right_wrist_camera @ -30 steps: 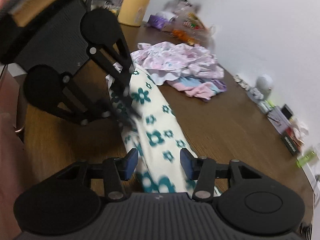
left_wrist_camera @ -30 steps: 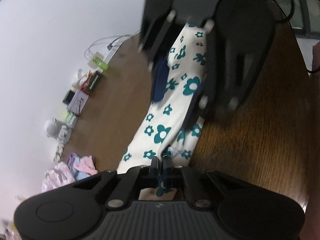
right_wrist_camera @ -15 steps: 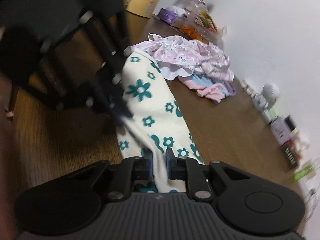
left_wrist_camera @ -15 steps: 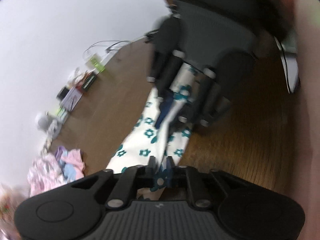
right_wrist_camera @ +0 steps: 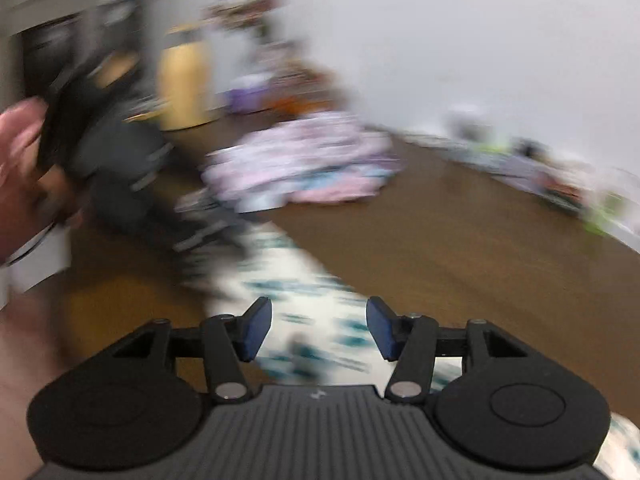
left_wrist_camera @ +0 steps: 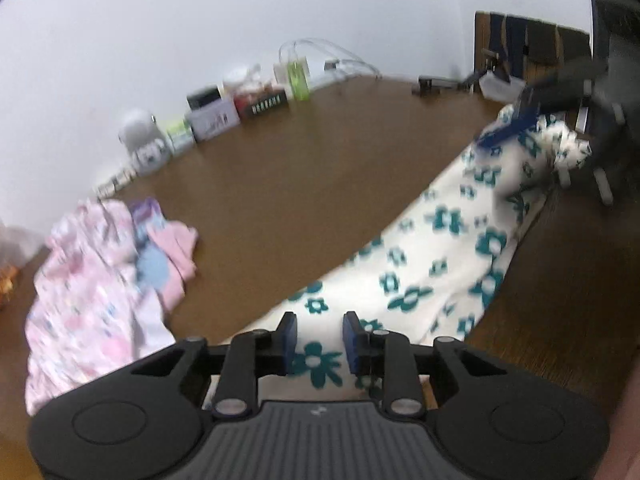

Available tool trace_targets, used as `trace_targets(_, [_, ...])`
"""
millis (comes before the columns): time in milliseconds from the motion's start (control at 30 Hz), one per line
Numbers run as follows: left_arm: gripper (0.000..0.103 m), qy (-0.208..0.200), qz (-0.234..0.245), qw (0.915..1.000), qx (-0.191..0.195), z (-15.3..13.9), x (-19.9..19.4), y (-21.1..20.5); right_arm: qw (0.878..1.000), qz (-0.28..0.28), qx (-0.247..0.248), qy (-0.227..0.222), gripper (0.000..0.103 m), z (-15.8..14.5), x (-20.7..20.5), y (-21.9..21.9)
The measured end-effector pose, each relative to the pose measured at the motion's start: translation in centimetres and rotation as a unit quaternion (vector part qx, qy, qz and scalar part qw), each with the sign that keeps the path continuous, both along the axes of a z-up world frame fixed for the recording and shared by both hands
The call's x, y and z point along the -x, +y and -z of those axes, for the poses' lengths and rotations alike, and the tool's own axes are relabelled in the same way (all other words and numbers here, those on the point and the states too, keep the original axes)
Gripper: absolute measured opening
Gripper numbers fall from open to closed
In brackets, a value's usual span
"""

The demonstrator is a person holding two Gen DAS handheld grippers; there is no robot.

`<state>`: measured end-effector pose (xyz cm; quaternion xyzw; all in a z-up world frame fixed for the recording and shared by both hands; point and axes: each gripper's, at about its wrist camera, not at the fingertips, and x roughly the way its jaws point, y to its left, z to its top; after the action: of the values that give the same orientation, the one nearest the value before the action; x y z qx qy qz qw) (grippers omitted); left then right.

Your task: Fold clothes

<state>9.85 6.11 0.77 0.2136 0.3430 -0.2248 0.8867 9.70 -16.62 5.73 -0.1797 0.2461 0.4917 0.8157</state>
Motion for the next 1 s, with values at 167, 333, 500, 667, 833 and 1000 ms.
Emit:
trace_targets(167, [0.024, -0.013, -0.015, 0.9997, 0.012, 1.0, 1.5, 0.3, 0.989, 0.148, 0.006, -0.016, 0.053, 0.9, -2.5, -5.4])
trace_targets(333, [0.024, -0.018, -0.025, 0.9994, 0.014, 1.7, 1.0, 0.3, 0.977, 0.209, 0.031, -0.029, 0.052, 3.1, -3.0, -8.5])
trace_targets(500, [0.024, -0.029, -0.042, 0.9984, 0.026, 2.2, 1.1, 0.3, 0.973, 0.23, 0.002, 0.006, 0.058, 5.8, -4.2, -10.8])
trace_targets(667, [0.027, -0.045, -0.051, 0.9973, 0.026, 2.0, 1.7, 0.2, 0.971, 0.232, -0.044, 0.037, 0.058, 3.9, -4.7, -12.2])
trace_targets(833, [0.04, -0.079, -0.088, 0.9929, 0.018, 0.9, 2.7, 1.2, 0.962, 0.264, -0.071, 0.019, 0.058, 2.1, -5.7, -13.8])
trace_targets(1000, [0.043, -0.063, -0.126, 0.9897, 0.026, 1.4, 2.7, 2.7, 0.95, 0.31, -0.024, 0.026, 0.057, 3.9, -7.5, -14.2])
